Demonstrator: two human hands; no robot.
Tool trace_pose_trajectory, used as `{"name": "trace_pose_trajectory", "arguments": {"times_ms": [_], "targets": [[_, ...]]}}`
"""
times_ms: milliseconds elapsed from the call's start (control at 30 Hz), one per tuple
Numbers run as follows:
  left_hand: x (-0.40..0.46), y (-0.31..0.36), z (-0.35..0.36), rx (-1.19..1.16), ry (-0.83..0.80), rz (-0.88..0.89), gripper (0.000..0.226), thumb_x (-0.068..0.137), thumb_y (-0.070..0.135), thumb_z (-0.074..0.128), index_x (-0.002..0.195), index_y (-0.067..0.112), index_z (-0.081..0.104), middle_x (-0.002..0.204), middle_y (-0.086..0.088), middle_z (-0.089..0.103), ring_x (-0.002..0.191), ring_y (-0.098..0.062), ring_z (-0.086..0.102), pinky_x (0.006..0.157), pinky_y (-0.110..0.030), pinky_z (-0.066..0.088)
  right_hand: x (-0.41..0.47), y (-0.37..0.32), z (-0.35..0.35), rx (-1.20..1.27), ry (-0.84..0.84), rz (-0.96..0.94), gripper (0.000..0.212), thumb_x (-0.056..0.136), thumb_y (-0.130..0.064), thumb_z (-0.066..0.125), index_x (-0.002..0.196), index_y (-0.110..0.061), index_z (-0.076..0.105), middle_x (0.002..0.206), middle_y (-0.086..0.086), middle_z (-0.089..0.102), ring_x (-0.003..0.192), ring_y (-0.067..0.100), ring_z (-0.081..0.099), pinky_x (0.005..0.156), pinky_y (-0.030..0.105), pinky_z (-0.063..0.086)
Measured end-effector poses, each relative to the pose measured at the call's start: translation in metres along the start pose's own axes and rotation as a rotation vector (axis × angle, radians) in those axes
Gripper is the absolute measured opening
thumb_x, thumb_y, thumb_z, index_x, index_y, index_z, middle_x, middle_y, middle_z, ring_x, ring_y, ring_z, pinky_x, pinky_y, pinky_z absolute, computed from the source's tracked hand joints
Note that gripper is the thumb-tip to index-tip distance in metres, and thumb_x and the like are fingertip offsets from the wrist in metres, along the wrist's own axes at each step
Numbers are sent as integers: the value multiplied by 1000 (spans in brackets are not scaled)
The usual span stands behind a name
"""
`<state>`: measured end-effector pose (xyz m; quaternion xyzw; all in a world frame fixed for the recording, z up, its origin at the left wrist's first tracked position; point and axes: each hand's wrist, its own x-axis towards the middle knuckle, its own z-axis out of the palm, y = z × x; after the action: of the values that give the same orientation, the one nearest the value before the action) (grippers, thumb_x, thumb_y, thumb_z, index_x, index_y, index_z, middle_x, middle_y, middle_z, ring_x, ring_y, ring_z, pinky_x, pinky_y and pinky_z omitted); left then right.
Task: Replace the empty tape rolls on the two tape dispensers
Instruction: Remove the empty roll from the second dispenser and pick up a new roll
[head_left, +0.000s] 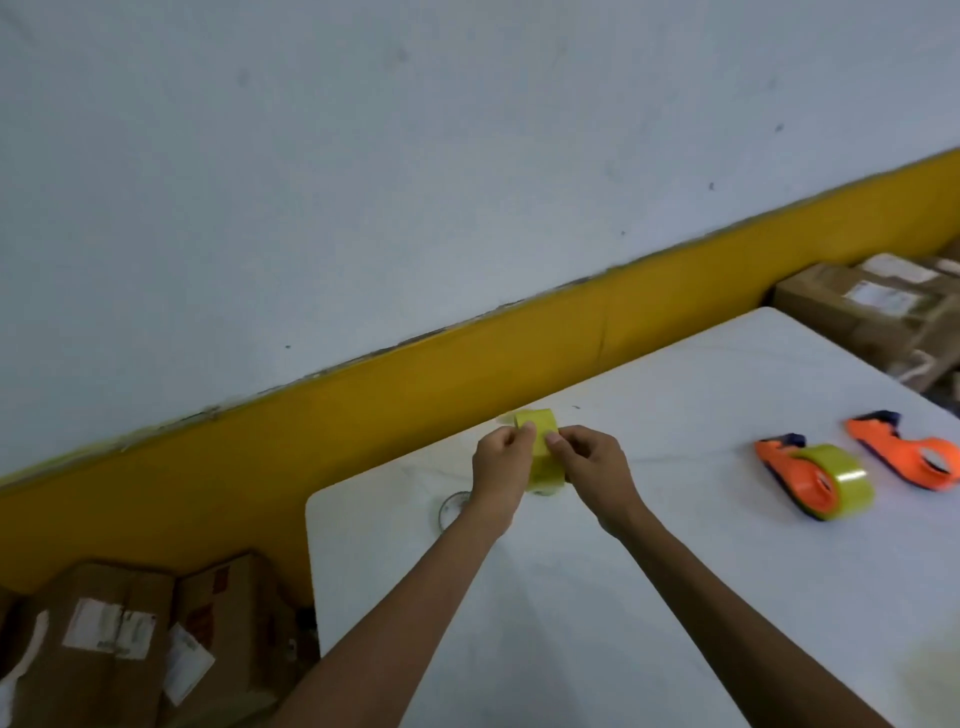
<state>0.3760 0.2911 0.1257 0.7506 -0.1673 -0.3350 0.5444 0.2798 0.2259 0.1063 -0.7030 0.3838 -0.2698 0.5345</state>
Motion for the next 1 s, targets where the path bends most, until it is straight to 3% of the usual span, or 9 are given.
{"name": "trace_pose_trajectory", "arguments": {"times_ms": [133, 233, 433, 500, 567, 700, 800, 900, 1000], "targets": [[-14, 5, 55, 87, -113, 10, 25, 93, 33, 52, 68, 28, 53, 80, 11, 55, 90, -21, 57, 87, -45, 55, -21, 15, -57, 26, 115, 51, 28, 95, -32, 55, 90, -10, 72, 82, 7, 69, 86, 31, 65, 78, 51, 55], [-28, 13, 105, 121, -204, 18, 25, 92, 32, 53, 68, 28, 53, 78, 11, 56, 87, -21, 57, 88, -46, 56, -32, 30, -106, 37, 200, 86, 26, 94, -34, 55, 86, -15, 72, 78, 4, 68, 80, 26, 63, 78, 53, 54], [-58, 24, 219, 177, -348, 40, 24, 90, 30, 52, 69, 23, 58, 78, 6, 58, 80, -17, 57, 87, -48, 57, -49, 65, -214, 48, 322, 106, 29, 94, -33, 55, 80, -11, 68, 62, -8, 53, 68, 15, 51, 67, 46, 49], [-68, 26, 260, 187, -369, 39, 24, 89, 29, 52, 69, 19, 59, 74, 4, 56, 76, -17, 55, 86, -49, 56, -51, 78, -254, 45, 342, 111, 33, 95, -32, 55, 82, -4, 66, 64, 1, 50, 67, 15, 46, 66, 39, 42], [-79, 26, 298, 191, -393, 41, 25, 88, 30, 52, 73, 12, 62, 73, 1, 55, 76, -20, 54, 86, -51, 56, -54, 93, -293, 49, 356, 130, 32, 93, -34, 55, 79, -7, 65, 65, 5, 50, 67, 16, 46, 66, 38, 41], [-95, 26, 368, 194, -420, 52, 25, 89, 29, 52, 71, 14, 59, 75, -3, 55, 77, -21, 55, 85, -49, 58, -56, 116, -362, 30, 347, 170, 31, 93, -34, 55, 79, -10, 68, 71, 12, 60, 70, 17, 52, 71, 49, 50], [-103, 29, 411, 187, -410, 78, 25, 91, 27, 52, 72, 12, 57, 69, -2, 51, 67, -17, 48, 68, -37, 52, -53, 127, -402, 31, 358, 165, 29, 94, -32, 55, 80, -12, 70, 67, 0, 58, 69, 15, 52, 70, 44, 48], [-104, 30, 445, 162, -430, 79, 25, 91, 24, 52, 69, 13, 52, 65, -3, 45, 65, -17, 42, 66, -34, 43, -47, 138, -433, 43, 372, 163, 29, 94, -31, 56, 74, -14, 68, 60, -8, 53, 65, 15, 48, 66, 41, 43], [-99, 32, 478, 174, -440, 116, 30, 91, 26, 52, 64, 15, 47, 59, 2, 40, 61, -16, 37, 59, -31, 36, -36, 151, -461, 47, 378, 199, 28, 93, -31, 57, 76, -12, 68, 65, -2, 56, 70, 17, 52, 71, 49, 51]]}}
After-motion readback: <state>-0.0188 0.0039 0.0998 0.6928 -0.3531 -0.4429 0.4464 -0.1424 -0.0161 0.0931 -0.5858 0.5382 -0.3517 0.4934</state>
